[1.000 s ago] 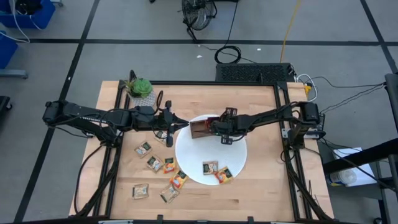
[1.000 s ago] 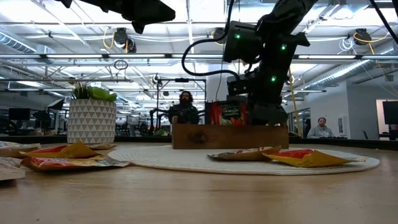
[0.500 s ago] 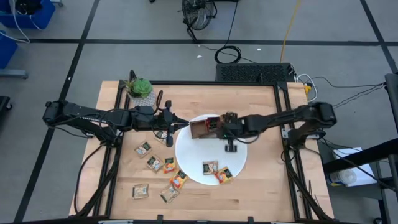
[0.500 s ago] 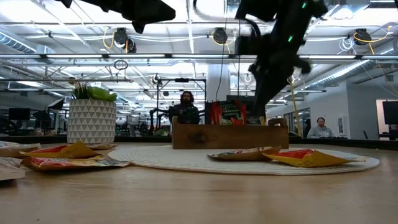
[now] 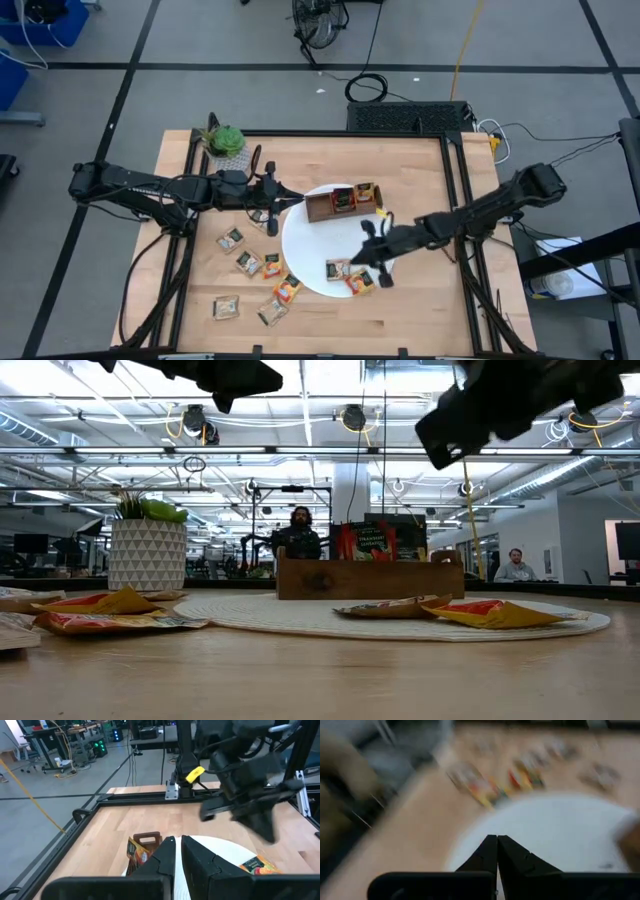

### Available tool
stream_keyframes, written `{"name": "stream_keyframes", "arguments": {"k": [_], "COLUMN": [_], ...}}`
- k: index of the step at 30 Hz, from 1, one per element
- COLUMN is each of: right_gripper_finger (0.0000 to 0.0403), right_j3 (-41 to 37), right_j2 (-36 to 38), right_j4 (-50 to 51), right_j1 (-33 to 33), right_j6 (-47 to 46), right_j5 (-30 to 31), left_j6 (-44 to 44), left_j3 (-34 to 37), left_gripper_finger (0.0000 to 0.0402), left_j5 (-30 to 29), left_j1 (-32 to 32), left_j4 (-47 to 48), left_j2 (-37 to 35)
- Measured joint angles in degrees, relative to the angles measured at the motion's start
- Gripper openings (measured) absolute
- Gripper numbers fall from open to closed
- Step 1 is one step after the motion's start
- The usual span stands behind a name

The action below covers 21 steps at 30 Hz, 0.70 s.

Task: Pick & Place Tea
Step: Put the yellow tea bag into the right section of the wooden organizer

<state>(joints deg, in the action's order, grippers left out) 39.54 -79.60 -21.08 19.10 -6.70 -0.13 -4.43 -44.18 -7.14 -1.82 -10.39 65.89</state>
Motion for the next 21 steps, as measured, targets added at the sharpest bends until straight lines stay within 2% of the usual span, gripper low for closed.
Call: {"name": "stream_keyframes", "arguments": {"k": [3, 5, 7, 11, 14, 16, 19, 21], "right_gripper_finger": [0.0, 0.0002, 0.0015, 0.0084, 0.0152, 0.0192, 0.023, 0.0239], "right_j3": [-7.5, -9.08, -7.01, 6.37, 15.32, 19.31, 22.84, 24.23], "right_j2": [0.11, 0.19, 1.35, -0.94, -5.7, -8.89, -13.48, -16.48], "right_j4": [-20.38, -23.65, -14.18, 17.27, 33.63, 40.05, 43.16, 43.03], "right_j1": [1.97, 3.41, 5.51, 10.89, 13.91, 15.65, 17.78, 19.05], "right_j6": [-1.04, 0.59, 1.93, 1.59, -4.12, -7.79, -10.8, -10.99], "right_j5": [-4.26, -0.97, 6.51, 19.57, 20.78, 20.95, 20.86, 20.86], "left_j6": [0.0, 0.0, 0.0, 0.0, 0.0, 0.0, 0.0, 0.0], "left_j3": [0.0, 0.0, 0.0, 0.0, 0.0, 0.0, 0.0, 0.0], "left_gripper_finger": [0.0037, 0.0037, 0.0037, 0.0037, 0.0037, 0.0037, 0.0037, 0.0037], "left_j5": [-0.01, 0.0, 0.0, 0.0, 0.0, 0.0, 0.0, 0.0], "left_j1": [0.01, 0.02, 0.02, 0.0, 0.0, 0.02, 0.01, 0.01], "left_j4": [-0.25, -0.27, -0.27, -0.24, -0.27, -0.27, -0.24, -0.24], "left_j2": [0.0, 0.0, 0.0, 0.0, 0.0, 0.0, 0.0, 0.0]}}
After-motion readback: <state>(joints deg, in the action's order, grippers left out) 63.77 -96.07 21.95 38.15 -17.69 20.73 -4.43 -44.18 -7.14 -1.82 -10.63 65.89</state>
